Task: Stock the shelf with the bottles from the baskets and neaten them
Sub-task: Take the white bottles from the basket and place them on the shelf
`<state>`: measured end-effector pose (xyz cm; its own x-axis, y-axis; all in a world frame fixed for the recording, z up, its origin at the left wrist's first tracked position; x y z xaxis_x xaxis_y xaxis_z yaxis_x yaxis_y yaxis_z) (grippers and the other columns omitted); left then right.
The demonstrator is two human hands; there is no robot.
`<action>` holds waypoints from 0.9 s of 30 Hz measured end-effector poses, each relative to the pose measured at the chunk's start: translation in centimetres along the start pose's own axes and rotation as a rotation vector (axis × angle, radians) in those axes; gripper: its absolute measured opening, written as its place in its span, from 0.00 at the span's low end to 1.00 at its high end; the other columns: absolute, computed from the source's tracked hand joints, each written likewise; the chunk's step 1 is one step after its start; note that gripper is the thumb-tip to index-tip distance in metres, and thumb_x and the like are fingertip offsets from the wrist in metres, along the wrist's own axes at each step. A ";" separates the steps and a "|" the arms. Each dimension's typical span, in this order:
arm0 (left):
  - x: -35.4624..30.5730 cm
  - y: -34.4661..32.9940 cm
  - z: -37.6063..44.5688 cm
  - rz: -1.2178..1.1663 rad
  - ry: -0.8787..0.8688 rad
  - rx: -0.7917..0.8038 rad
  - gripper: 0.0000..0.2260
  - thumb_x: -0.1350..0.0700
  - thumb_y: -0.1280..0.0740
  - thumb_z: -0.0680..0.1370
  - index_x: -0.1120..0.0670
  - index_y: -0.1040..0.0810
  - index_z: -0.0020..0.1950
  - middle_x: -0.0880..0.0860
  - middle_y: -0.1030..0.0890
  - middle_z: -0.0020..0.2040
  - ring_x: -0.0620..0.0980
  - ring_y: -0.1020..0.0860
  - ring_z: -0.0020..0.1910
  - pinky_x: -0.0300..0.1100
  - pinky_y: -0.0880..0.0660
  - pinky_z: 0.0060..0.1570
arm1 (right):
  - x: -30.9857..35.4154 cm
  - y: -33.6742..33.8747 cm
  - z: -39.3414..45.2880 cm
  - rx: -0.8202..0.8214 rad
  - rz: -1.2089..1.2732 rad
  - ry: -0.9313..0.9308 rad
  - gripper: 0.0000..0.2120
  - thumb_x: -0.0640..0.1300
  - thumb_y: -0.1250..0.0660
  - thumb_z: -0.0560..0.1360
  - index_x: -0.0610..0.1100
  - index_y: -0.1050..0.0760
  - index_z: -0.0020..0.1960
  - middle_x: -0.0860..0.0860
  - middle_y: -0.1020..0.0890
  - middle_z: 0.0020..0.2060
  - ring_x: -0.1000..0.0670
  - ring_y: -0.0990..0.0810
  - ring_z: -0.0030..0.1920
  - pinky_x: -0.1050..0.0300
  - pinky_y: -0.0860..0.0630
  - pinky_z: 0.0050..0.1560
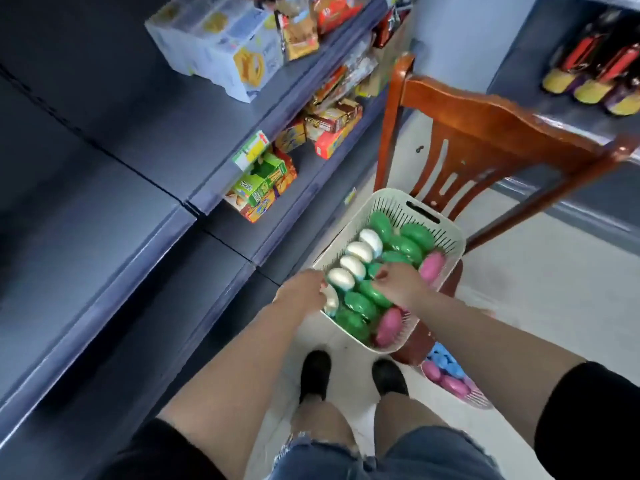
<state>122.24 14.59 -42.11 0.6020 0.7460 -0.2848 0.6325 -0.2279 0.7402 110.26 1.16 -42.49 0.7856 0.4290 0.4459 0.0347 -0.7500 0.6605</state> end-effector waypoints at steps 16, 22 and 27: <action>2.5 -7.3 12.2 0.269 -0.300 0.313 0.15 0.62 0.39 0.77 0.59 0.30 0.63 0.58 0.27 0.62 0.59 0.27 0.61 0.46 0.29 0.58 | -1.2 -13.4 7.1 -0.004 0.309 -0.332 0.04 0.40 0.33 0.72 0.43 0.24 0.47 0.46 0.24 0.45 0.48 0.26 0.49 0.60 0.33 0.47; 2.5 -10.6 16.1 0.382 -0.202 0.395 0.15 0.61 0.45 0.81 0.62 0.30 0.66 0.60 0.27 0.65 0.59 0.28 0.64 0.48 0.30 0.59 | -1.7 -17.8 11.0 0.061 0.304 -0.348 0.06 0.43 0.36 0.74 0.40 0.24 0.46 0.42 0.20 0.50 0.43 0.22 0.52 0.58 0.35 0.43; 2.7 -12.3 17.2 0.476 -0.175 0.442 0.15 0.60 0.42 0.78 0.61 0.27 0.65 0.59 0.26 0.65 0.58 0.26 0.63 0.46 0.30 0.58 | -1.8 -20.3 13.0 0.059 0.323 -0.379 0.15 0.43 0.36 0.75 0.39 0.28 0.60 0.44 0.22 0.58 0.43 0.25 0.60 0.55 0.31 0.55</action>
<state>124.48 8.62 -62.47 0.9110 0.3970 -0.1111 0.3964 -0.7693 0.5011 116.20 9.05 -64.51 0.9307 -0.0345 0.3642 -0.2211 -0.8461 0.4850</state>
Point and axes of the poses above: each hand's wrist, its own z-axis towards the middle knuckle, its own y-axis out of the back of the hand, x = y × z, the point moved 4 cm from there along z, towards the middle knuckle
